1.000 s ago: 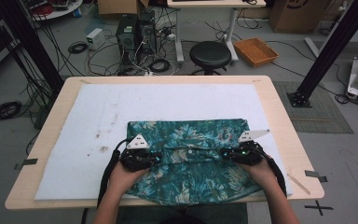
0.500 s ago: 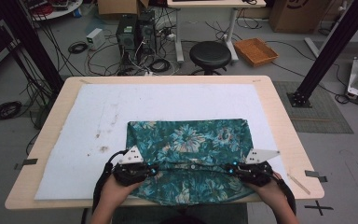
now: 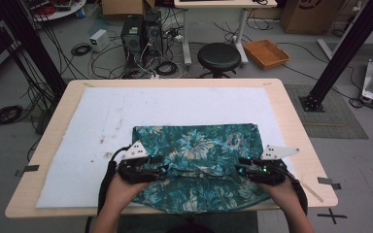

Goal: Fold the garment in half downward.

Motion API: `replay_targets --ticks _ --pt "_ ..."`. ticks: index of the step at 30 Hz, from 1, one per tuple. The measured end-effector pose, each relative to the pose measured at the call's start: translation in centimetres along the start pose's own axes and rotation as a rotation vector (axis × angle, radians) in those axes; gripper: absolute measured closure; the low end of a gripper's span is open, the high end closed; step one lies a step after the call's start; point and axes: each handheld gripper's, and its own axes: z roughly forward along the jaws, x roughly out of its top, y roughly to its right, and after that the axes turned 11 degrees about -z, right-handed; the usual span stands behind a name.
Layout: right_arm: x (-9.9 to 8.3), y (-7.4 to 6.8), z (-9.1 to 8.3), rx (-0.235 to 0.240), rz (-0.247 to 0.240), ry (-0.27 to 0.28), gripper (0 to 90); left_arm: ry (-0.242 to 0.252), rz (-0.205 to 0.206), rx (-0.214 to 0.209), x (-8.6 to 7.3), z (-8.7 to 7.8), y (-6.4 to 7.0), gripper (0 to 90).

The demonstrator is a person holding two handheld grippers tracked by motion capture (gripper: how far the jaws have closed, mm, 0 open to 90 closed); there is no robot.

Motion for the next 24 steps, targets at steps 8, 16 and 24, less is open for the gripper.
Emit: replay_targets --ticks 8,16,24 --pt "0.5 1.7 4.0 0.051 0.054 -0.079 57.0 -0.091 -0.049 0.001 1.2 5.0 -0.8 48.3" --pt "-0.2 1.2 5.4 0.146 0.044 -0.122 65.1 -0.159 -0.039 -0.016 0.4 6.6 -0.6 47.8" --pt "-0.1 0.1 4.6 0.136 -0.034 -0.088 79.7 -0.161 0.022 -0.047 -0.3 5.5 0.3 75.4"
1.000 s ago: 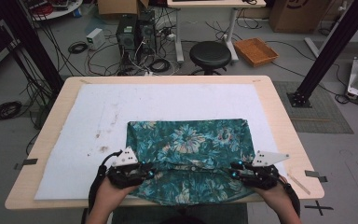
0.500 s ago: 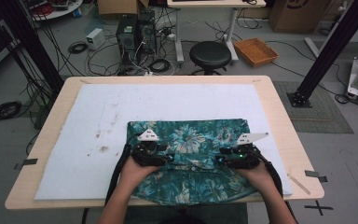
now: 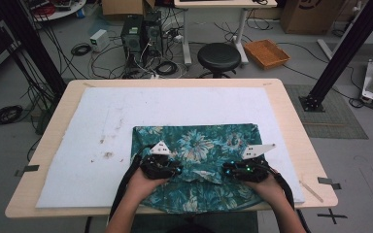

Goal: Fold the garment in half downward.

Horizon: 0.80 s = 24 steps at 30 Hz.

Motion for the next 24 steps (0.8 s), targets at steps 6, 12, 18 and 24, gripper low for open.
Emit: replay_targets --ticks 6,12,18,24 --pt "-0.1 -1.1 -0.6 0.02 -0.029 0.021 79.7 0.038 0.018 -0.051 -1.2 -1.6 0.9 79.4" --pt "-0.2 -3.0 -1.8 0.034 -0.054 0.053 78.7 0.057 0.036 -0.1 -2.5 -3.2 1.9 79.0" --pt "-0.6 -4.5 -2.7 0.055 -0.067 0.068 76.2 0.066 0.048 -0.128 -3.8 -4.2 2.7 76.4" --pt "-0.9 -5.7 -3.0 0.084 -0.068 0.06 74.5 0.047 0.064 -0.154 -5.2 -4.6 3.2 73.6"
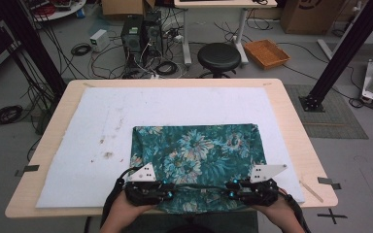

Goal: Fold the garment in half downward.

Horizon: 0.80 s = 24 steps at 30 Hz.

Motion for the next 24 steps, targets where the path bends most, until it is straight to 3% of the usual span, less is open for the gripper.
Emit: replay_targets --ticks 4,8,12,15,17,20,24 --pt "-0.4 -0.7 -0.4 0.013 -0.002 -0.009 72.2 0.007 -0.006 -0.014 -0.6 -0.8 0.1 70.5" --pt "-0.7 -1.2 -1.6 0.034 0.007 0.029 69.0 0.088 -0.029 -0.017 -0.4 -3.0 -0.2 66.3" --pt "-0.4 -0.8 -3.2 -0.023 0.027 0.078 68.3 0.149 -0.046 0.037 0.3 -4.3 -0.8 63.2" --pt "-0.2 0.4 -3.2 -0.094 0.067 0.074 68.2 0.161 -0.048 0.062 1.2 -3.2 -1.2 62.5" --pt "0.0 1.2 -2.5 -0.107 0.08 0.069 68.3 0.136 -0.047 0.084 1.6 -2.0 -1.3 62.0" --pt "-0.2 1.8 -0.9 -0.1 0.083 0.024 67.7 0.083 -0.045 0.102 1.9 0.0 -1.3 60.5" --pt "-0.6 1.4 0.6 -0.09 0.06 -0.037 66.1 0.034 -0.047 0.071 1.3 1.5 -1.1 59.6"
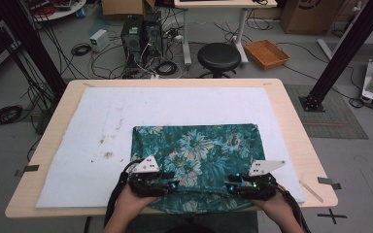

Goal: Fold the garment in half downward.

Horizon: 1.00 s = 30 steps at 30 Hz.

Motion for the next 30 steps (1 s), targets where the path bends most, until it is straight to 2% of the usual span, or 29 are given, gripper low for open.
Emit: replay_targets --ticks 5,7,11,14,18,21,23,26,27,28,30 --pt "-0.3 -1.4 0.3 0.006 -0.042 -0.048 65.6 -0.049 0.001 0.008 -1.5 0.2 0.5 59.7" --pt "-0.6 -2.1 0.3 0.003 -0.058 -0.068 65.6 -0.044 0.003 0.002 -2.0 -0.1 0.7 59.9" --pt "-1.0 -2.7 -0.1 0.013 -0.058 -0.061 65.5 -0.042 -0.002 -0.001 -2.5 -0.7 0.8 60.9" --pt "-0.9 -2.6 -0.8 0.013 -0.055 -0.042 63.3 -0.026 -0.003 0.001 -2.3 -1.5 0.8 60.7" --pt "-1.0 -1.7 -2.5 -0.052 -0.018 -0.006 60.2 0.043 -0.018 0.05 -1.8 -3.4 0.3 59.3" --pt "-1.0 -0.9 -3.4 -0.107 0.009 0.005 58.5 0.101 -0.063 0.114 -1.9 -5.0 -0.7 57.6" --pt "-1.0 -0.3 -3.8 -0.143 0.024 0.007 57.7 0.116 -0.092 0.144 -2.1 -5.4 -1.2 57.4" --pt "-1.2 0.6 -3.9 -0.198 0.065 -0.022 57.8 0.093 -0.107 0.195 -2.5 -5.3 -1.5 57.5" --pt "-1.4 0.8 -3.8 -0.213 0.074 -0.031 57.8 0.07 -0.11 0.214 -2.6 -5.0 -1.6 57.5" --pt "-1.6 1.2 -3.6 -0.218 0.093 -0.052 57.8 0.054 -0.112 0.228 -2.8 -4.8 -1.7 57.5" --pt "-2.0 1.3 -3.0 -0.196 0.112 -0.074 59.6 0.015 -0.111 0.229 -3.1 -4.3 -1.7 59.1"
